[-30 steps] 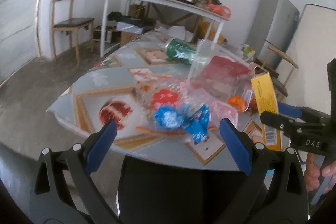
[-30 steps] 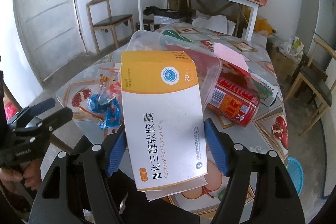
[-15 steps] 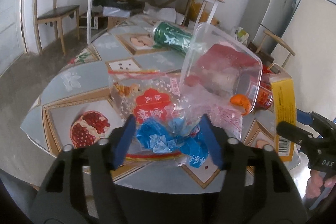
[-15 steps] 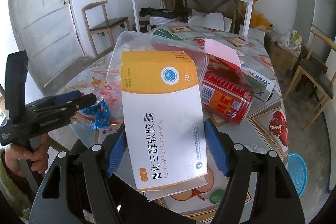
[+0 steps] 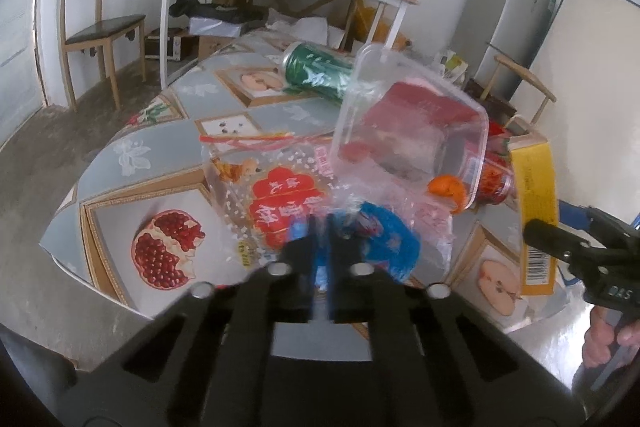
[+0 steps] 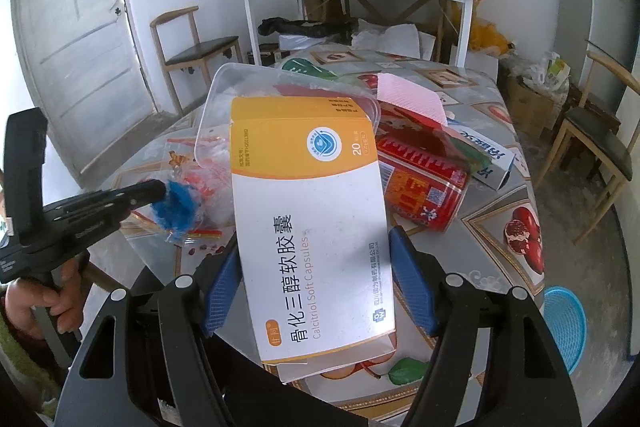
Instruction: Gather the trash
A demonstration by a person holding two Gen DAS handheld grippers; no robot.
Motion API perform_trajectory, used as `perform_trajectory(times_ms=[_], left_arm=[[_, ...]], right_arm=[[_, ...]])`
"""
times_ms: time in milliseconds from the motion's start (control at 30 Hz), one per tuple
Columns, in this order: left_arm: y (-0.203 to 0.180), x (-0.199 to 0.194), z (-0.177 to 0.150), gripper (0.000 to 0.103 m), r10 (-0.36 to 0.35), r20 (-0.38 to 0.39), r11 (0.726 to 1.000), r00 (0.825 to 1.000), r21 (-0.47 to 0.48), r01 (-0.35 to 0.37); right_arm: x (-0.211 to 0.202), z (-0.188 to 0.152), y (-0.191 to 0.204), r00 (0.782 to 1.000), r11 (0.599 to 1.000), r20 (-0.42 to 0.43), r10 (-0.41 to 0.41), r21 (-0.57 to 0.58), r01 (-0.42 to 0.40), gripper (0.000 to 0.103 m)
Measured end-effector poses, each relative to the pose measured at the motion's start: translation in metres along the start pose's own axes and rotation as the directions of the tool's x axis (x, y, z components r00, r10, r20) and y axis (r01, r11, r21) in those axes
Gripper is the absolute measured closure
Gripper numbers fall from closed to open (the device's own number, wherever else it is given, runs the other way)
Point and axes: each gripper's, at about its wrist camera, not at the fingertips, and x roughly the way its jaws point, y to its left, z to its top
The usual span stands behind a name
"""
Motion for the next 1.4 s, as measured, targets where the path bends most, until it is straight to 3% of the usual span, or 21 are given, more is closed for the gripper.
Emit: perform_trajectory(times_ms=[600, 900, 1400], left_arm=[[-0.020, -0.056, 0.000, 0.103, -0.121, 0.140, 0.993, 0.983, 0.007, 0.121], [-0.027, -0.080, 0.005, 0.103, -0.171, 0.227, 0.985, 0.959, 0.016, 0.172], [-0.021, -0.092, 0.006, 0.103, -0.200, 0.257, 0.979, 0.945, 0.003, 0.206]], right_arm=[[-0.017, 0.000, -0.002, 0.999, 1.000, 0.035, -0.023, 0.001, 0.023, 0.034], [-0.021, 0.007, -0.006, 0.998, 0.999, 0.039, -0.051, 0.011, 0.051, 0.034], [-0.027, 0.012, 0.001, 0.996, 0.997, 0.049, -0.077, 0.001, 0.077, 0.034]])
